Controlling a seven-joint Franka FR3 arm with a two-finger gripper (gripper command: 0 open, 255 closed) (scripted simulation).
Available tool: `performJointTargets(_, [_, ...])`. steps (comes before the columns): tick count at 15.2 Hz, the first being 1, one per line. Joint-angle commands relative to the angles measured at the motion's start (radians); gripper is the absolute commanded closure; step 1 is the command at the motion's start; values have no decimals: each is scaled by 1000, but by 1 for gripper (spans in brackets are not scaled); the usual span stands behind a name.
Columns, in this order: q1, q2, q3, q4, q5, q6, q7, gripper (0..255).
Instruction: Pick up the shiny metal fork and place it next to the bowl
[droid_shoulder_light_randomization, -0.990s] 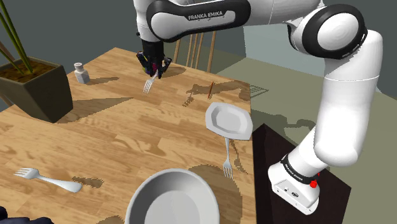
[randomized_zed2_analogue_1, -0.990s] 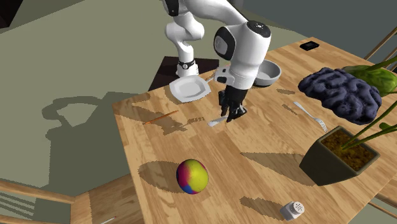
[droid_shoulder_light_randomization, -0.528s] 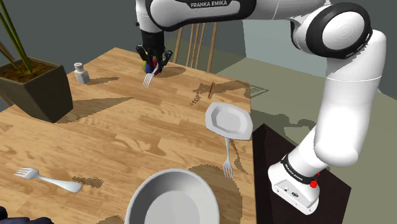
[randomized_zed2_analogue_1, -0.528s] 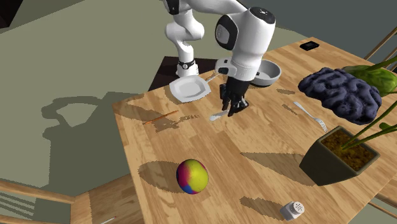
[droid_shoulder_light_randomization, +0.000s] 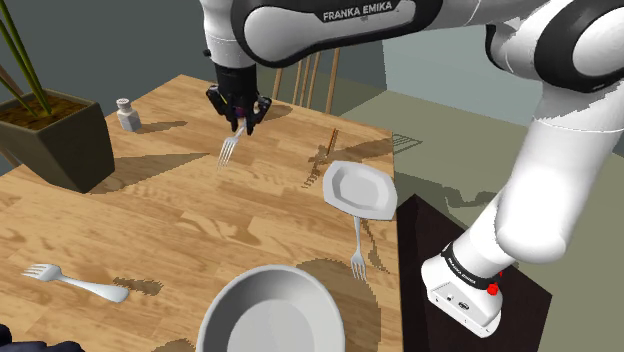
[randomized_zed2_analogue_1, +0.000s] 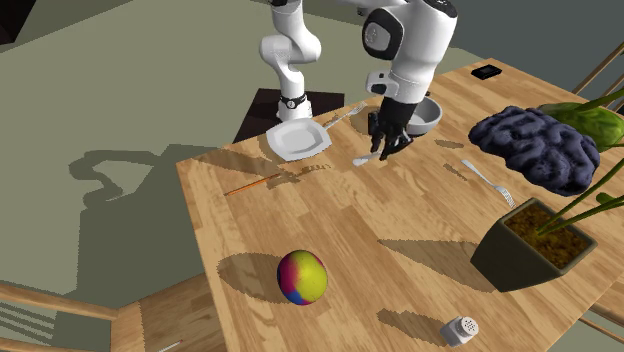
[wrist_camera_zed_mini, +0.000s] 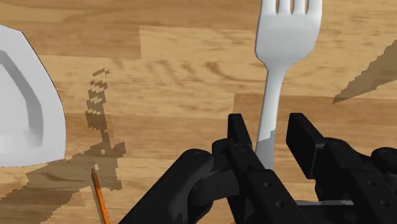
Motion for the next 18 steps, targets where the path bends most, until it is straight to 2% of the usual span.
performJointTargets(1, [11,-38,16,-59,14,18,36,255])
performJointTargets(9, [86,-132,83,-178,55,30,182,255])
performJointTargets(18, [199,-160,164,-215,73,9,372,255])
